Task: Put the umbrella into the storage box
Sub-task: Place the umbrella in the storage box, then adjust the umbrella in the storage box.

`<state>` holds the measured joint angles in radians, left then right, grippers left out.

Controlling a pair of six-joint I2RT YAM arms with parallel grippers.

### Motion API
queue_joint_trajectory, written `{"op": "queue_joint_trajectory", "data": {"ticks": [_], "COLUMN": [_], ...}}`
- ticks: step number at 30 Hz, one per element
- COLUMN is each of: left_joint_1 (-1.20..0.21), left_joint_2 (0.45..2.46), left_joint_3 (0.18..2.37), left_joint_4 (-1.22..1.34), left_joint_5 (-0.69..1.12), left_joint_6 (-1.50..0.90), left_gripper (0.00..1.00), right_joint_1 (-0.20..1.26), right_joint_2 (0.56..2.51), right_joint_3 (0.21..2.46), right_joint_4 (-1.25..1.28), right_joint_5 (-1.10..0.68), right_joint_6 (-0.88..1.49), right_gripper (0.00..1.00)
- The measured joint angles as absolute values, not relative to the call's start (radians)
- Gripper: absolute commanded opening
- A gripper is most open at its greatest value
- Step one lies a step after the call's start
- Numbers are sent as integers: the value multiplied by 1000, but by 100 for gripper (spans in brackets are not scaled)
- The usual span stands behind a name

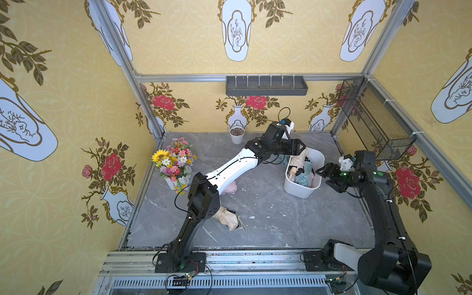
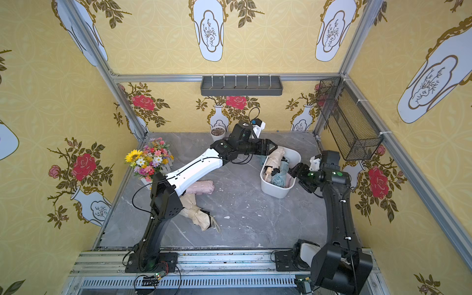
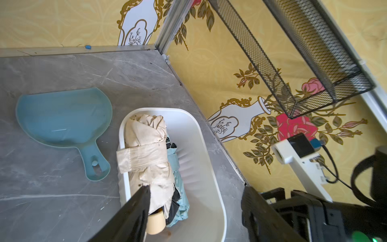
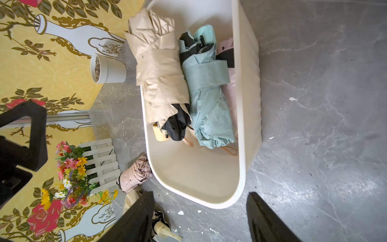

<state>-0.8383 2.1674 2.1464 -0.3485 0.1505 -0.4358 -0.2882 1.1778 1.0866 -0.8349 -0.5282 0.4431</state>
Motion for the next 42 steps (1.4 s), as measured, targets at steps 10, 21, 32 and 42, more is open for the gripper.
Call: {"op": "queue_joint_trajectory", "data": {"ticks": [10,21,32,42], "left_joint_1": [-838,-838,-837,-837], "left_joint_2": [1975,1859,1908,1916], "left_joint_3": [1872,1670,1664,1664], "left_joint_4": [-472,-465,-459,-424], "left_joint_5": [64,23,48,69], "left_joint_6": [-480,-510,-532,-545], "left_gripper": [73,73,69,68], "right_joint_1": [-206,-153,-61,-39], "right_joint_2": [1331,1512,1654,1606], "right_joint_3": [1193,1268,1351,1296], "right_joint_4": [-785,-784,-789,-785], "right_joint_5": [-492,-371,-279,-182], "right_joint_6": [441,445,477,547], "right_gripper": [58,55,57,55]}}
